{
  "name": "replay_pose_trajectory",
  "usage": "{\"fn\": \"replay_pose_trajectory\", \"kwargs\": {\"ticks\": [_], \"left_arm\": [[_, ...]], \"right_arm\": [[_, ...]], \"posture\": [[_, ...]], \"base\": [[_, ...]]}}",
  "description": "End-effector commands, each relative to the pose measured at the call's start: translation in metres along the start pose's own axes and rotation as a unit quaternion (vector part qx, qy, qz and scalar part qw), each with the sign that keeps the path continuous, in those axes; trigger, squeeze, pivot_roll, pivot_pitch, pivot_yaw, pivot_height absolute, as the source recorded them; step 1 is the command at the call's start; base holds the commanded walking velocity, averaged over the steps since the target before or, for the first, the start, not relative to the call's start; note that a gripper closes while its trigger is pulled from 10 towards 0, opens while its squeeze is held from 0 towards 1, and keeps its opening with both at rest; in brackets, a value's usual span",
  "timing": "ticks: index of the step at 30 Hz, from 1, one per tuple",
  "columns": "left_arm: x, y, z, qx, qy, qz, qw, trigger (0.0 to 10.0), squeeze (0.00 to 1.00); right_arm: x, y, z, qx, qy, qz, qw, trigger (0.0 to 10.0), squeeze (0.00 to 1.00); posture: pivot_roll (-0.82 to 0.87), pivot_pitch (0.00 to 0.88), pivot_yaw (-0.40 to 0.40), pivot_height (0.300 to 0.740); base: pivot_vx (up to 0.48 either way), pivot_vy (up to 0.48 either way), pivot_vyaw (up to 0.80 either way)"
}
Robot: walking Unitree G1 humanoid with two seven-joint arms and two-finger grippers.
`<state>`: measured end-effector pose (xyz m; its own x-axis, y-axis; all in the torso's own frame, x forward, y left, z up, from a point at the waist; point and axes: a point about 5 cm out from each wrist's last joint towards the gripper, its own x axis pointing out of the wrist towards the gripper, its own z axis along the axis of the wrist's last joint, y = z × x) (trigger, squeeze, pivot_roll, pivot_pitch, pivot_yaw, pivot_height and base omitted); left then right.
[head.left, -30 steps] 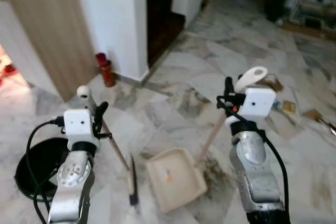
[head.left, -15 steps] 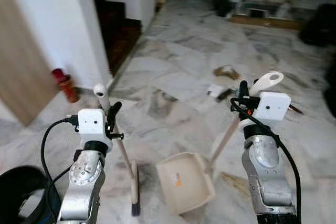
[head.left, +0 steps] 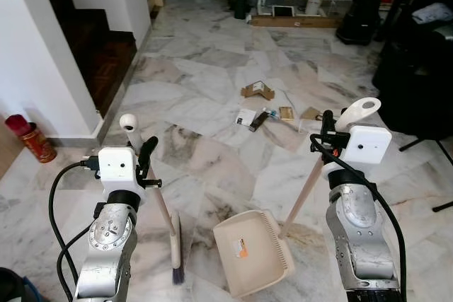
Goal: Sweep floor
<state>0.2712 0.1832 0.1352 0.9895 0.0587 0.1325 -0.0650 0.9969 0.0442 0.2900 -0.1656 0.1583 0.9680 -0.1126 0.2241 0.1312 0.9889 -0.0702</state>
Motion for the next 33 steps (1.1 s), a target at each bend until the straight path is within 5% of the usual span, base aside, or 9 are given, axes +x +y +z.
{"fn": "replay_pose_trajectory", "kwargs": {"ticks": [1, 18, 33], "left_arm": [[-0.002, 0.009, 0.003, 0.006, -0.014, 0.012, 1.0, 10.0, 0.0], [-0.015, 0.02, -0.005, 0.015, 0.001, 0.028, 0.999, 10.0, 0.0], [-0.011, 0.021, -0.007, 0.009, 0.001, 0.034, 0.999, 10.0, 0.0]], "right_arm": [[-0.001, -0.004, 0.003, -0.028, -0.016, 0.002, 0.999, 10.0, 0.0], [-0.018, -0.034, -0.025, -0.064, 0.03, -0.03, 0.997, 10.0, 0.0], [-0.015, -0.024, -0.024, -0.057, 0.017, -0.009, 0.998, 10.0, 0.0]], "posture": [[-0.08, 0.0, -0.004, 0.74], [-0.1, 0.0, 0.006, 0.74], [-0.1, 0.022, 0.0, 0.74]], "base": [[0.0, 0.0, -0.8], [0.0, 0.0, -0.8], [0.0, 0.0, -0.16]]}}
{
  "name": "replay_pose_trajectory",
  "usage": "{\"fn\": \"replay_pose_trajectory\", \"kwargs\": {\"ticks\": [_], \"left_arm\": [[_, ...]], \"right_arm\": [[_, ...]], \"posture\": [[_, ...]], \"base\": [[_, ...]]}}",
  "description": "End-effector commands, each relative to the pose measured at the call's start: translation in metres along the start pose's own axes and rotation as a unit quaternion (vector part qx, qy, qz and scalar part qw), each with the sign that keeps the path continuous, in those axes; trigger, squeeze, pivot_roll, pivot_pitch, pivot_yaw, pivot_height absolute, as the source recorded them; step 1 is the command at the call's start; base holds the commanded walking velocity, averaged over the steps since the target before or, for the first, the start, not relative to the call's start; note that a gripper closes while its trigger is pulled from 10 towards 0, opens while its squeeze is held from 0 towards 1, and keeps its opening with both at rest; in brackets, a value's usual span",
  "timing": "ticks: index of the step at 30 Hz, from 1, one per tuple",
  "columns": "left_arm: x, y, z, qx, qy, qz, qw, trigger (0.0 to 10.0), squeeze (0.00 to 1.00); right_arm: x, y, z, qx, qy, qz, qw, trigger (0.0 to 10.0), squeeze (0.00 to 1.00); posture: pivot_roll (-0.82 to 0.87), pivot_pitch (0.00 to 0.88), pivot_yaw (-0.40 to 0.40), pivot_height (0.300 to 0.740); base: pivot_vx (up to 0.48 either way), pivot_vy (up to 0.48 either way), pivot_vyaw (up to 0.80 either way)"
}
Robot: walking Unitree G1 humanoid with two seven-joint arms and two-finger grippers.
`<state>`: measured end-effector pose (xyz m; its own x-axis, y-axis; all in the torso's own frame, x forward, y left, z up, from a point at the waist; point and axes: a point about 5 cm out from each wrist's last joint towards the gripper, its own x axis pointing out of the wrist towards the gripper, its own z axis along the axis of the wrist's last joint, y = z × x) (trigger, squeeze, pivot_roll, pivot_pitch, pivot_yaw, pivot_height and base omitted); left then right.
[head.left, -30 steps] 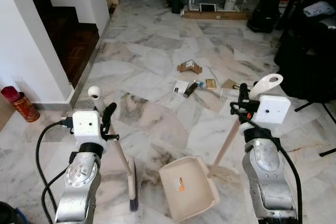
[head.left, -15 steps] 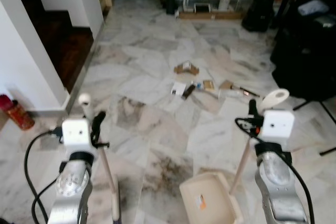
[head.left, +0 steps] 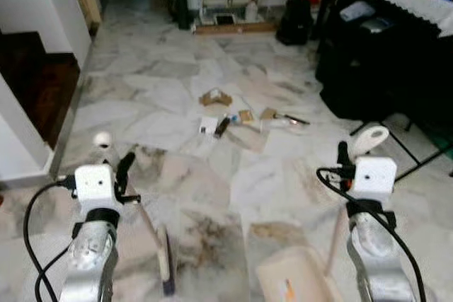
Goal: Sweep floor
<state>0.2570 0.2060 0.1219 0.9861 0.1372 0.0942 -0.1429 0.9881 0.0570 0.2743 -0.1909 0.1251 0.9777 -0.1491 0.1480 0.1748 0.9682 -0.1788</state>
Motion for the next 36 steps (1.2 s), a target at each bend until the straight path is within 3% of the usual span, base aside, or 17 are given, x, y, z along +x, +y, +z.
{"fn": "replay_pose_trajectory", "kwargs": {"ticks": [1, 16, 36], "left_arm": [[0.003, -0.003, 0.006, -0.003, -0.02, -0.004, 1.0, 10.0, 0.0], [-0.008, 0.012, -0.014, 0.006, 0.011, 0.02, 1.0, 10.0, 0.0], [-0.01, 0.011, -0.017, 0.012, 0.017, 0.003, 1.0, 10.0, 0.0]], "right_arm": [[0.004, 0.0, 0.008, 0.002, -0.024, 0.002, 1.0, 10.0, 0.0], [-0.008, -0.012, -0.021, -0.015, 0.013, -0.002, 1.0, 10.0, 0.0], [-0.009, -0.01, -0.024, -0.015, 0.014, 0.009, 1.0, 10.0, 0.0]], "posture": [[-0.1, 0.022, 0.0, 0.74], [-0.09, 0.034, -0.002, 0.74], [-0.1, 0.026, 0.016, 0.74]], "base": [[0.0, 0.0, 0.0], [0.0, 0.0, 0.0], [0.325, 0.0, 0.0]]}}
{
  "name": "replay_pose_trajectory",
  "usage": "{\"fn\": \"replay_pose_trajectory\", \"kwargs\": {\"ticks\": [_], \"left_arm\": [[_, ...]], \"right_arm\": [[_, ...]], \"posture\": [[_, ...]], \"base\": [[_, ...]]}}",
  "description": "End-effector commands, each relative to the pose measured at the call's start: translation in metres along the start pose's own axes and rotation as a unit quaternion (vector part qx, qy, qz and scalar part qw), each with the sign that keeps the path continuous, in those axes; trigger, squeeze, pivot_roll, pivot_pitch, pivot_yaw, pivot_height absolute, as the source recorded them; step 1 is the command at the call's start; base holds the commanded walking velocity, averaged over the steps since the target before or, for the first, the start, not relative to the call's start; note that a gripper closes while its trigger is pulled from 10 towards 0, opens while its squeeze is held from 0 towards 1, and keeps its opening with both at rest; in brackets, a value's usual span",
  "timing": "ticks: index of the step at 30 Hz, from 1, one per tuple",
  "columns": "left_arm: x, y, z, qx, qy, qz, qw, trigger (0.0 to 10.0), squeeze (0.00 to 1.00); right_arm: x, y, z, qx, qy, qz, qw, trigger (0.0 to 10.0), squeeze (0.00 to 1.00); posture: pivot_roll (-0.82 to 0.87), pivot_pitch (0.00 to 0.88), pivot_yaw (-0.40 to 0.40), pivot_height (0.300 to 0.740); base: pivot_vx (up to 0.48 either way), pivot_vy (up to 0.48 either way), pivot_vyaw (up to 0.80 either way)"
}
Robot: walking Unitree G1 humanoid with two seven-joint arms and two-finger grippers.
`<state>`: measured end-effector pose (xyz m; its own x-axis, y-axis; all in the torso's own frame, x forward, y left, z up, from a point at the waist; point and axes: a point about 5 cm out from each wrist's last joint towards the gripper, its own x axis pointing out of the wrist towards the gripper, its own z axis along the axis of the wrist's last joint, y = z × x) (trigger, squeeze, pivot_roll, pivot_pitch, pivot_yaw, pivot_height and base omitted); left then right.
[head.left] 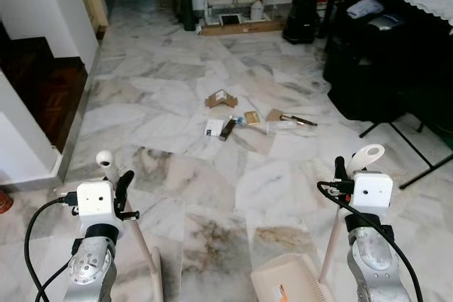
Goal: Sweep floor
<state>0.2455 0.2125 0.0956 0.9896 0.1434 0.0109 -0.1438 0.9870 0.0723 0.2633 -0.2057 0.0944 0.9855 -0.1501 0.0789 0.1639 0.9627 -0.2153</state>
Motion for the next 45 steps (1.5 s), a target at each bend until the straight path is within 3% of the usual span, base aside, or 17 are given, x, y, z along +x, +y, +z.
{"fn": "replay_pose_trajectory", "kwargs": {"ticks": [1, 13, 22, 45], "left_arm": [[0.002, 0.004, 0.008, 0.004, -0.025, 0.003, 1.0, 10.0, 0.0], [0.0, 0.001, 0.007, 0.003, -0.023, -0.003, 1.0, 10.0, 0.0], [0.002, -0.001, 0.008, 0.001, -0.025, -0.001, 1.0, 10.0, 0.0], [0.003, -0.001, 0.008, -0.002, -0.028, 0.003, 1.0, 10.0, 0.0]], "right_arm": [[0.004, 0.001, 0.008, 0.003, -0.02, 0.002, 1.0, 10.0, 0.0], [0.006, 0.008, 0.009, 0.009, -0.019, 0.016, 1.0, 10.0, 0.0], [0.007, 0.01, 0.01, 0.011, -0.019, 0.023, 0.999, 10.0, 0.0], [0.011, 0.023, 0.022, -0.011, -0.052, 0.057, 0.997, 10.0, 0.0]], "posture": [[-0.1, 0.026, 0.016, 0.74], [-0.09, 0.044, 0.01, 0.74], [-0.09, 0.05, 0.006, 0.74], [-0.08, 0.051, 0.001, 0.74]], "base": [[0.356, 0.0, 0.0], [0.352, 0.0, 0.0], [0.353, 0.0, -0.8], [0.35, 0.0, 0.03]]}}
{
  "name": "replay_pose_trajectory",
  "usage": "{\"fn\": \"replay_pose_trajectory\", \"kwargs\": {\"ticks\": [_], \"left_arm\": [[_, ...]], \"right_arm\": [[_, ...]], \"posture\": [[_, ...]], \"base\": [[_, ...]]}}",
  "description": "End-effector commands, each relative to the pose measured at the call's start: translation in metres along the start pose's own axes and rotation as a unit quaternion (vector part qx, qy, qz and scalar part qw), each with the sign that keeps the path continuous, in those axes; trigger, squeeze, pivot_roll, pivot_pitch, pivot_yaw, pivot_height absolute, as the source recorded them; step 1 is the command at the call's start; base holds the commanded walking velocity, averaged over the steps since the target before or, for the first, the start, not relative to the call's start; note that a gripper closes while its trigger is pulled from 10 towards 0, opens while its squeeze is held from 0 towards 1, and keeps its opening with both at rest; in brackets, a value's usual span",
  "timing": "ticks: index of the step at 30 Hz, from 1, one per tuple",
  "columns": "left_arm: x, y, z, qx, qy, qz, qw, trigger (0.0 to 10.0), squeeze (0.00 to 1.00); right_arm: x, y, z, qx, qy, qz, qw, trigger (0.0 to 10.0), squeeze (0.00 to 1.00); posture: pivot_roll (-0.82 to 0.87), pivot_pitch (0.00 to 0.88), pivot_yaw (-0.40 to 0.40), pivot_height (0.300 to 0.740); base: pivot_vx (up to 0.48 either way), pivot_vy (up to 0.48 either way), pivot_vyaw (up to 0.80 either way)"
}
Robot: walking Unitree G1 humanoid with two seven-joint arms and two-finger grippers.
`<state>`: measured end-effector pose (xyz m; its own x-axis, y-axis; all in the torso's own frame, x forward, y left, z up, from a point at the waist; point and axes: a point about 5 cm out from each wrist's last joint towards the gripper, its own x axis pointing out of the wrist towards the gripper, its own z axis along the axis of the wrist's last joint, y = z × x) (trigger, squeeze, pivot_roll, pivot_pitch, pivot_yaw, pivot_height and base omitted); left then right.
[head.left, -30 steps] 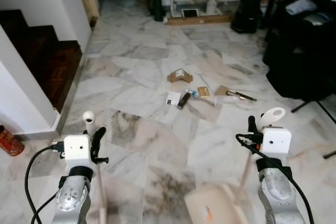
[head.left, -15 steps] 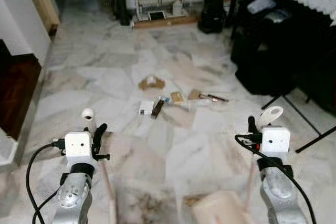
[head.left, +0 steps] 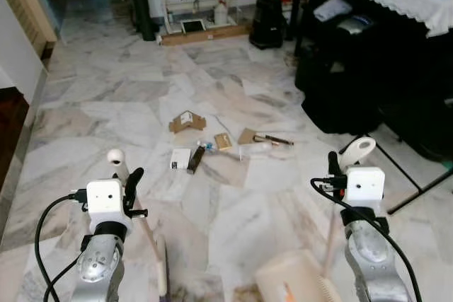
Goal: Sweep floor
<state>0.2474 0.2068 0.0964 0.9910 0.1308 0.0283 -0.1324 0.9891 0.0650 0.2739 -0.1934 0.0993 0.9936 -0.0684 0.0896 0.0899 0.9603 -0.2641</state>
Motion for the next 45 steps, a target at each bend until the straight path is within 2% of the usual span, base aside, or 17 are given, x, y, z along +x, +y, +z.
{"fn": "replay_pose_trajectory", "kwargs": {"ticks": [1, 10, 45], "left_arm": [[0.0024, 0.0047, 0.0071, 0.002, -0.019, 0.009, 1.0, 10.0, 0.0], [0.0029, 0.0052, 0.008, 0.004, -0.02, 0.01, 1.0, 10.0, 0.0], [-0.001, 0.0058, 0.0028, 0.007, -0.012, 0.004, 1.0, 10.0, 0.0]], "right_arm": [[0.0039, 0.0097, 0.0159, 0.008, -0.039, 0.018, 0.999, 10.0, 0.0], [0.0039, 0.016, 0.018, 0.017, -0.041, 0.033, 0.998, 10.0, 0.0], [0.0016, 0.0125, 0.015, 0.017, -0.032, 0.029, 0.999, 10.0, 0.0]], "posture": [[-0.08, 0.051, 0.001, 0.74], [-0.08, 0.049, 0.001, 0.74], [-0.09, 0.023, 0.0, 0.74]], "base": [[0.352, 0.0, 0.75], [0.352, 0.0, 0.72], [0.351, 0.0, 0.0]]}}
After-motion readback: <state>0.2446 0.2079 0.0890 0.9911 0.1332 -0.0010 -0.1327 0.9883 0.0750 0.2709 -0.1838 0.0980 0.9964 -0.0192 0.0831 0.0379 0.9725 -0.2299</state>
